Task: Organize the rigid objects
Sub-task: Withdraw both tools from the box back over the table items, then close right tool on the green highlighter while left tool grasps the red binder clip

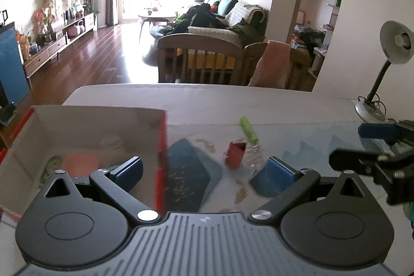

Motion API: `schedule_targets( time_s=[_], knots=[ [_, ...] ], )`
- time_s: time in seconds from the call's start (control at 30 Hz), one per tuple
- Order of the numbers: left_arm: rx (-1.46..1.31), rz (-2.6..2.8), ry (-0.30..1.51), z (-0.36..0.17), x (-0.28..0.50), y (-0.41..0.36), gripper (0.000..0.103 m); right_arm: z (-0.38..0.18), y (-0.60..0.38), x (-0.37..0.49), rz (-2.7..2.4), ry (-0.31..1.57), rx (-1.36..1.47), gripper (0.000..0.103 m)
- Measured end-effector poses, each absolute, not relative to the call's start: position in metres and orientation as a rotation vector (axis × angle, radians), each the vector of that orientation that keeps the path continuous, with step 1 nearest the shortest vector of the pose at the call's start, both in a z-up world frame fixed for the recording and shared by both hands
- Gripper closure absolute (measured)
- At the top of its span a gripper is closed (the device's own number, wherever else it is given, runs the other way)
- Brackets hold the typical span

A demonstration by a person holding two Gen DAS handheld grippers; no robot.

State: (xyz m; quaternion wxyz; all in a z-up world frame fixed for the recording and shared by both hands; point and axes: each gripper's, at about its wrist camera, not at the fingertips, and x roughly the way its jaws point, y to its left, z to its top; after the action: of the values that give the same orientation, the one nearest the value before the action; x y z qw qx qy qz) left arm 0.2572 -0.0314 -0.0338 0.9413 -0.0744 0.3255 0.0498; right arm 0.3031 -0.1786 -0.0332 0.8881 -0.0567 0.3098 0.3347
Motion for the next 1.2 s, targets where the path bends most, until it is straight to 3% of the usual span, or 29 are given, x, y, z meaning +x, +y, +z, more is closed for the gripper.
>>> schedule_targets(
  time_s=[0.7, 1.2],
  knots=[
    [-0.136, 0.128, 0.748, -0.102, 0.359, -0.071, 0.001, -0.092, -0.164, 0.423, 0.652, 0.761, -0.194, 0.003],
    [-0.129, 0.149, 0.769, -0.156, 0.384, -0.065, 0.001, -0.154, -0.122, 0.473, 0.664, 0.855, -0.235, 0.014]
  ],
)
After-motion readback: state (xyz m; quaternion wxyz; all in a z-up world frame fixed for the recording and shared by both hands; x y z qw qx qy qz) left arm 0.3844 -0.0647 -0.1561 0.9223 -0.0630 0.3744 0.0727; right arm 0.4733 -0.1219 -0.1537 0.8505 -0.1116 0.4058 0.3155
